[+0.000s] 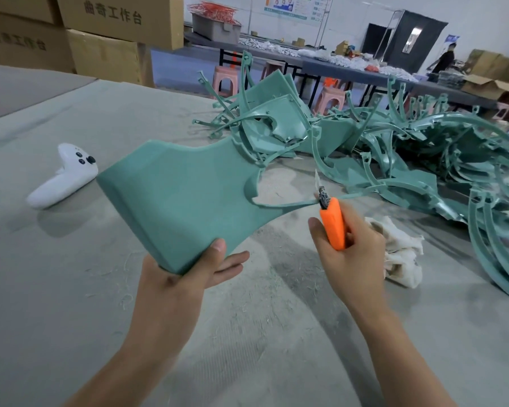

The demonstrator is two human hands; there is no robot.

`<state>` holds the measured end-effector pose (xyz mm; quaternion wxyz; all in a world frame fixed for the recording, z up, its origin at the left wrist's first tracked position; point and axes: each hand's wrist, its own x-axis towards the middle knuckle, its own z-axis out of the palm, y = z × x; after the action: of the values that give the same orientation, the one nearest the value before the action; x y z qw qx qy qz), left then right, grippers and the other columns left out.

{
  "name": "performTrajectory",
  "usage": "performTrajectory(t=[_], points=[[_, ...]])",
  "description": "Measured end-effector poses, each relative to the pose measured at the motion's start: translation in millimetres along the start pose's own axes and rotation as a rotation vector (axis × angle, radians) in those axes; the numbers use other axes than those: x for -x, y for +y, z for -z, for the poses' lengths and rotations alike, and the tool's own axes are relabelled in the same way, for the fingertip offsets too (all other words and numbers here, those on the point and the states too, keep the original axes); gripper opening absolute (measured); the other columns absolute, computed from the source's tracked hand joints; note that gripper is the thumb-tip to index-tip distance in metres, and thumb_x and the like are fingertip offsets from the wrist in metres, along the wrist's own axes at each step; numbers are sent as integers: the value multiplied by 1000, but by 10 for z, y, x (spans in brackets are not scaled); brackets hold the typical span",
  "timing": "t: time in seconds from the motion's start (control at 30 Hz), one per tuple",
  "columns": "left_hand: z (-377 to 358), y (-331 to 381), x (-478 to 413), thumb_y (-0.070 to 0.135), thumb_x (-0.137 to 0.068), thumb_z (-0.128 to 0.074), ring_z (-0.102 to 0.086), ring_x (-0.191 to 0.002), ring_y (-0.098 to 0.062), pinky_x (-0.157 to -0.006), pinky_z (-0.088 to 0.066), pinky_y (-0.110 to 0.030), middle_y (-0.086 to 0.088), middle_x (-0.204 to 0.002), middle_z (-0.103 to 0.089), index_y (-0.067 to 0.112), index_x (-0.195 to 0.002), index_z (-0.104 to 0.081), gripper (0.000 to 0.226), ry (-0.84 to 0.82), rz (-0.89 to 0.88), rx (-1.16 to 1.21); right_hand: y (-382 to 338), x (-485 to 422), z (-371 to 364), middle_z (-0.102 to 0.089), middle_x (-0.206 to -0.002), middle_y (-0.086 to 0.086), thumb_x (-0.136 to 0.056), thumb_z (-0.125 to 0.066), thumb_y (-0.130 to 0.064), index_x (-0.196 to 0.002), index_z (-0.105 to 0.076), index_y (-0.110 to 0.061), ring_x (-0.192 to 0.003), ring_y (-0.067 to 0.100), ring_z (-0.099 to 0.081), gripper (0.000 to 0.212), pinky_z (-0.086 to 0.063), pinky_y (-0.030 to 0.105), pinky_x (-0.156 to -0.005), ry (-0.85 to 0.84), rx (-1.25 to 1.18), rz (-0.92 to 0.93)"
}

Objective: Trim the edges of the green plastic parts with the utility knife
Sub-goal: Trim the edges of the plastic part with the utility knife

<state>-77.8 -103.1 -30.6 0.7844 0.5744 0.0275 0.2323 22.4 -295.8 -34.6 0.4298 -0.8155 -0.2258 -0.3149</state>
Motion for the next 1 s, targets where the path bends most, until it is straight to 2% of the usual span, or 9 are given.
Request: performTrajectory(t=[0.07,0.2,0.33,0.47,0.7,0.77,0.87,0.97,1.0], points=[[-10,-4,-2,11,-81,-66,-73,-79,-34,-70,-59,-36,-2,-99,-75,17,-107,-65,26,-19,44,25,-74,24,-67,-40,-55,-13,-91,-66,-21,-98,-65,-13,-45,6,-32,10,-27,14,-48,-49,-140,-77],[-3,-9,-13,3,-89,-61,-73,-79,-36,-67,-59,-33,-6,-99,-75,9,-115,-62,26,-37,128,77,-254,62,-147,-46,-53,-16,-93,-67,-10,-106,-70,-25,-45,17,-35,20,-33,29,-46,-120,-342,-188],[9,2,-19,7,-87,-62,-73,-79,-36,-68,-60,-35,-6,-99,-75,10,-116,-61,29,-62,165,91,-304,74,-179,-52,-54,-19,-93,-67,-6,-99,-70,-16,-44,5,-40,12,-35,19,-46,-132,-486,-278],[-6,-8,-15,6,-87,-61,-73,-78,-36,-66,-59,-35,-6,-98,-75,12,-111,-64,25,-78,175,90,-332,69,-195,-51,-51,-15,-86,-67,-16,-89,-70,-19,-39,8,-37,5,-33,19,-41,-125,-582,-349],[-18,-32,-6,5,-89,-61,-73,-78,-35,-65,-59,-33,-6,-98,-75,12,-111,-64,24,-104,189,81,-380,74,-209,-44,-47,-10,-87,-68,-16,-82,-71,-21,-36,9,-33,7,-30,20,-40,-101,-644,-406],[-19,-34,-5,5,-90,-61,-73,-79,-33,-66,-59,-33,-5,-99,-75,13,-114,-63,25,-103,190,64,-416,76,-212,-42,-46,-6,-90,-71,-14,-76,-72,-25,-35,10,-32,17,-29,19,-38,-116,-697,-452],[-19,-21,-17,6,-91,-60,-73,-80,-33,-68,-60,-34,-3,-101,-75,12,-116,-61,25,-73,190,59,-467,88,-193,-36,-48,-3,-89,-72,-26,-65,-65,-27,-36,12,-28,25,-25,20,-37,-124,-775,-516],[-6,-8,-23,7,-92,-60,-73,-80,-32,-70,-60,-35,-1,-101,-75,13,-115,-61,24,-32,178,54,-492,106,-140,-25,-53,10,-85,-70,-51,-65,-44,-2,-41,22,-21,59,-20,25,-38,-118,-730,-570],[-4,-7,-22,7,-92,-60,-73,-80,-32,-70,-60,-34,0,-100,-75,14,-114,-61,24,-24,171,48,-489,102,-116,-25,-54,10,-83,-69,-60,-66,-40,-1,-41,21,-22,67,-20,26,-38,-149,-692,-602]])
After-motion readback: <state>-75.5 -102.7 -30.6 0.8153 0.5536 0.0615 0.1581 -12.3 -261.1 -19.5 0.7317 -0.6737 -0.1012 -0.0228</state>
